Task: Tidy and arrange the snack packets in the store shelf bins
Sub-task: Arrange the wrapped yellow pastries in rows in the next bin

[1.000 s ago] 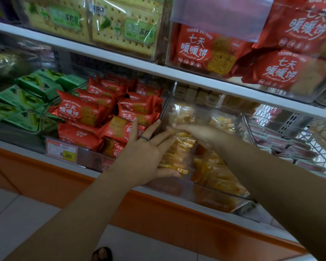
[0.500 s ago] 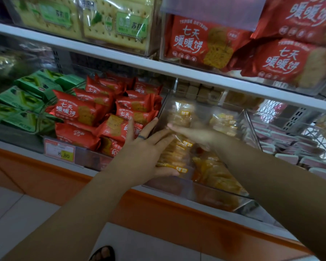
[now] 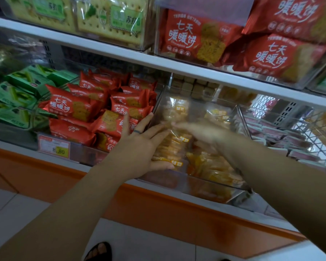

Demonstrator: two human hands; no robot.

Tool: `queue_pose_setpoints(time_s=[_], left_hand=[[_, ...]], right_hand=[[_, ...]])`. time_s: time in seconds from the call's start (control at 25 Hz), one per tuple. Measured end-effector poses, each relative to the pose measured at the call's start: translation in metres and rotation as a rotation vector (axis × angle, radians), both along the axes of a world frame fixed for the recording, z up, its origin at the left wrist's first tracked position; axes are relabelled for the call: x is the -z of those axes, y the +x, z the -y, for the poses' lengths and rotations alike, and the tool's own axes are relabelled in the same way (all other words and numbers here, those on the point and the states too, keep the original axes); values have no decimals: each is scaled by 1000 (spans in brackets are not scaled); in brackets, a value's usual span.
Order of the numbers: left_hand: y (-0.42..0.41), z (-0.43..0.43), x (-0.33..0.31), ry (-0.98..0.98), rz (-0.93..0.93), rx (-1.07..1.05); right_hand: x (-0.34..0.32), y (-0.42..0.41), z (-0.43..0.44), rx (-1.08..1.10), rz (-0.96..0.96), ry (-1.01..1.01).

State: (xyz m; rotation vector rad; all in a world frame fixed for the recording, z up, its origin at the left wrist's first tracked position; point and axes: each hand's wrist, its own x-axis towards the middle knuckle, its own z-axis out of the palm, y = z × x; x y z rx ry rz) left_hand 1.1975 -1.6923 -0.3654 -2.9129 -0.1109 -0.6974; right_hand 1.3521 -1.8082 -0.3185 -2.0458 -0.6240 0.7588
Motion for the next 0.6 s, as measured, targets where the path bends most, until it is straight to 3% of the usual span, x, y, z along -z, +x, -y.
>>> queue_pose_setpoints(time_s=[0.12,0.32,0.48,0.6], left_hand=[[0,0,-1,3,-1,5],[0,0,1,16,3,-6],[0,2,0,29,-38,-19],[-2,4,-5,20,-105,-44]], right_hand=[[7,-5,1,-52,-57,-91],[11,-4,-1,7,-186,47],[15,-11,-3,-1,-160,96],[3,-15,0,-104,-17,-54]])
